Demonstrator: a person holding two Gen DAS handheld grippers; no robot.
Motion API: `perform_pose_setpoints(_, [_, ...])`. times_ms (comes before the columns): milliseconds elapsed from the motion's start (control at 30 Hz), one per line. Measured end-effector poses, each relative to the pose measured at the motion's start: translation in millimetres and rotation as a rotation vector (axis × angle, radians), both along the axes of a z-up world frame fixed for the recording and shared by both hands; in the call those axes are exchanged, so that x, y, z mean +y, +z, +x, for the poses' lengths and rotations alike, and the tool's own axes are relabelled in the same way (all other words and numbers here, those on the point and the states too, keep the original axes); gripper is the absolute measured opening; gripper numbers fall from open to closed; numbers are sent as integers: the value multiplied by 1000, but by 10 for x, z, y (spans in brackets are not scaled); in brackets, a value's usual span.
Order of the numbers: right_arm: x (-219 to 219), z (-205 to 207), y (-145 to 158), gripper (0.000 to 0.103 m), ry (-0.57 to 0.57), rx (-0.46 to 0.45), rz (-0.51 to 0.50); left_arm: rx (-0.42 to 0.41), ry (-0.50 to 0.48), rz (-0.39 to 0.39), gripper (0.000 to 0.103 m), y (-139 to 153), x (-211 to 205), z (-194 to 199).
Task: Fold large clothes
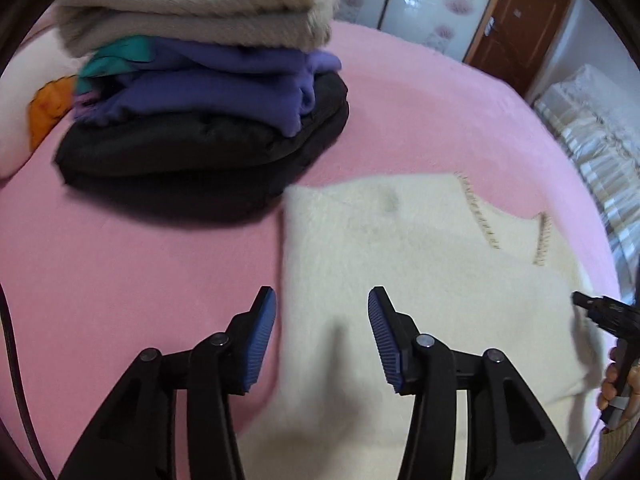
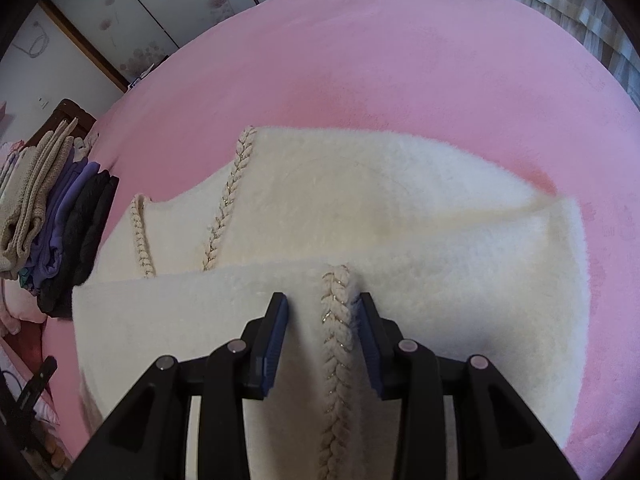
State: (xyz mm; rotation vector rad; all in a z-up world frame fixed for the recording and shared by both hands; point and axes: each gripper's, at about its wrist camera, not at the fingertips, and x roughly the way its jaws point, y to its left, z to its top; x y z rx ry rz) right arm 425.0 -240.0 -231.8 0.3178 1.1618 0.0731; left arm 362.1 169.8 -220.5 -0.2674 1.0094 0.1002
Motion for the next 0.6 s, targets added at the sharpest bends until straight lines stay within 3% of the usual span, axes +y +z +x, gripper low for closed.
perform_pose_setpoints(133, [41,47,-10,37,26,-7,-12,28,0,67,47,-175,20,440])
perform_pose_setpoints(233, [98,54,-12,39,64,-18,-43,72,-9,70,46,-320,16,650])
perform_pose_setpoints(300, [126,57,-20,38,83,-31,-58,94,-37,88,29,-403,-34,724])
perform_pose_setpoints(333, [142,50,-20,36,92,-43,-68,96,-54,131,16,-418,-87,728])
perform_pose_setpoints(367, [164,38,-13,32,104,-59,-92,88,-72,188,12,-405,-158,725])
perform_pose_setpoints(400, [184,24,-6,23,113,-72,-111,70,-85,256,11,-374,-241,703])
perform_pose_setpoints(467, [227,-2,26,17,129,-101,-130,33,-75,356,10,-314,-347,646])
perform_pose_setpoints(600, [313,-78,274,16,116,-240,-177,-4,-26,417,10,-311,-335,579])
